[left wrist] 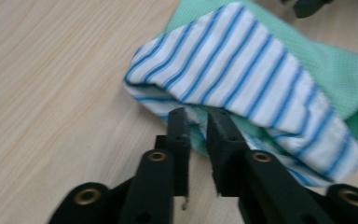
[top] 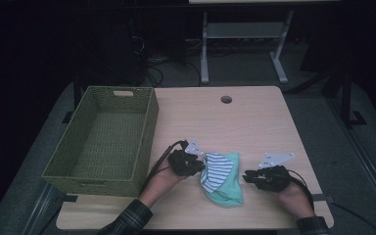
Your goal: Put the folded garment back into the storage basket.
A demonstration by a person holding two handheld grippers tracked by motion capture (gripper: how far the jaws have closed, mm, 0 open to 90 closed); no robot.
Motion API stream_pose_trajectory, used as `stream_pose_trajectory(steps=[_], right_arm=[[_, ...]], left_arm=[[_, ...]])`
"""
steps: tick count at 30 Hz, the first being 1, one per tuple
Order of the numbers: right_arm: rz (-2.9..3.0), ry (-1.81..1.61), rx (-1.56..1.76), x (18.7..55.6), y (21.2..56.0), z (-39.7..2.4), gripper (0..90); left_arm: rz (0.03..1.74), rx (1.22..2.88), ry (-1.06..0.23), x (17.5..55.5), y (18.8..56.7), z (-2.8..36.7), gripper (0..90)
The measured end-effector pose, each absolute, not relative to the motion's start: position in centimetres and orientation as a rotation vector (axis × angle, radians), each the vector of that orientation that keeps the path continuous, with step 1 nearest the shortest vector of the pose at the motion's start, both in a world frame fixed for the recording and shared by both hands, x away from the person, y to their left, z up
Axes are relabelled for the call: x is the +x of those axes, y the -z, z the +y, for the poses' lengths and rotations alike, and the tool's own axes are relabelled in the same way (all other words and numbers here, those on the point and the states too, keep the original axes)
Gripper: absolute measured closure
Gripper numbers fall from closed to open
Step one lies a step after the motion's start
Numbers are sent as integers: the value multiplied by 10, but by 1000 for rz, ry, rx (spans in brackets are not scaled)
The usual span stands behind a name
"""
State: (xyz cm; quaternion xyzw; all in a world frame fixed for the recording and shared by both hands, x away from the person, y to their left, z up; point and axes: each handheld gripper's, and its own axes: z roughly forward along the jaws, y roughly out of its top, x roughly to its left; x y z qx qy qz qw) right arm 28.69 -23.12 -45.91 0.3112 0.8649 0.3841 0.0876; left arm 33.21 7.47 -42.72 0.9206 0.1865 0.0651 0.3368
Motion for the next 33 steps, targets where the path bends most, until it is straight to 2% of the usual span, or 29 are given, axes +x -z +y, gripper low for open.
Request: stream_pose_trajectory(steps=[4, 10, 20, 33], right_arm=[[2536, -1140, 988, 286, 464, -245, 506], [2484, -1076, 1056, 285, 470, -258, 318], [2445, -1082, 1073, 292, 478, -269, 276], [2416, -1098, 1046, 292, 482, -270, 274]], left_arm=[[410, 2459, -176, 333, 424, 72, 656], [319, 2545, -136, 340, 424, 62, 461], [218, 2612, -32, 342, 432, 42, 328], [158, 2670, -9, 333, 447, 34, 232]])
